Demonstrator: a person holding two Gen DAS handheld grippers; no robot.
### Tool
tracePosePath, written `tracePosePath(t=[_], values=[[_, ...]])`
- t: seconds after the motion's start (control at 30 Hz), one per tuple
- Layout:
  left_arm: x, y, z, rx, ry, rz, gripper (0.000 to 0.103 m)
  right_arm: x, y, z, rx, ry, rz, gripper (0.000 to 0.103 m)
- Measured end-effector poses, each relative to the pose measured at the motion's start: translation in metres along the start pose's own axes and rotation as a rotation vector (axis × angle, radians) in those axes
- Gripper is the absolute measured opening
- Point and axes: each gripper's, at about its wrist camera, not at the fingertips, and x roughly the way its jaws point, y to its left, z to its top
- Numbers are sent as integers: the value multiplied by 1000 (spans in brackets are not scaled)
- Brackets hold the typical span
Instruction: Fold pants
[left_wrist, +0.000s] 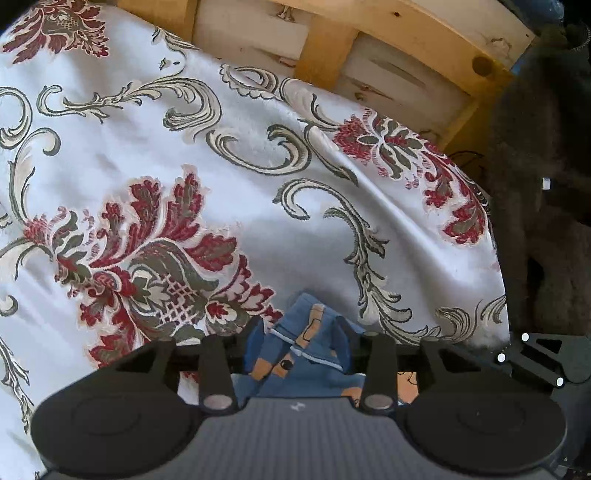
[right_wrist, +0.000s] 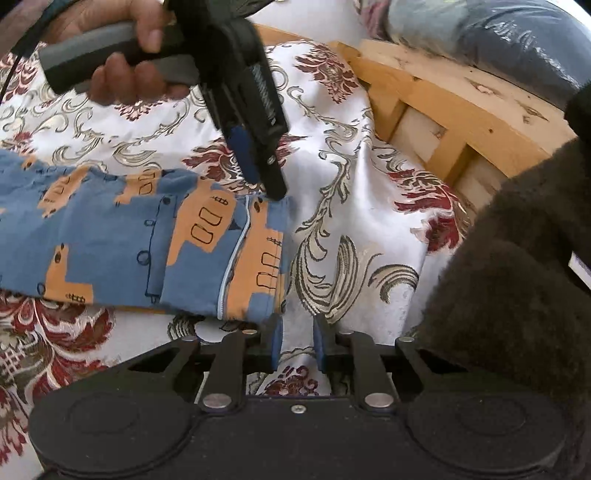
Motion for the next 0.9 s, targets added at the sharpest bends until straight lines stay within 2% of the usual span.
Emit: tracePosePath(t=[0.13, 0.33, 0.37, 0.4, 0.43, 0.53, 0.63, 0.77, 0.9], values=[[-8, 4, -2, 11, -29, -32, 58, 4, 1, 0, 3, -10, 22, 22], [10, 6, 0, 25, 25, 10, 60, 12, -1, 6, 38, -20, 54, 20], [12, 6, 0, 24, 23, 8, 58, 14, -1, 6, 40, -12, 64, 14], [14, 6, 1, 23, 24, 6, 45, 16, -1, 7, 42, -5, 76, 10], [17, 5, 2, 26, 32, -5, 38, 17, 0, 7, 44, 3, 89, 6], [20, -5, 3, 72, 29, 17, 29, 14, -3, 7, 61, -12, 79, 3], [11, -12, 3, 74, -16, 21, 12, 4, -8, 9, 87, -69, 24, 3], [-9, -17, 5, 53, -93, 0, 9, -1, -6, 9, 63, -117, -73, 2], [-9, -16, 9, 44, -107, 19, 7, 6, 1, 7, 15, -95, -121, 2]])
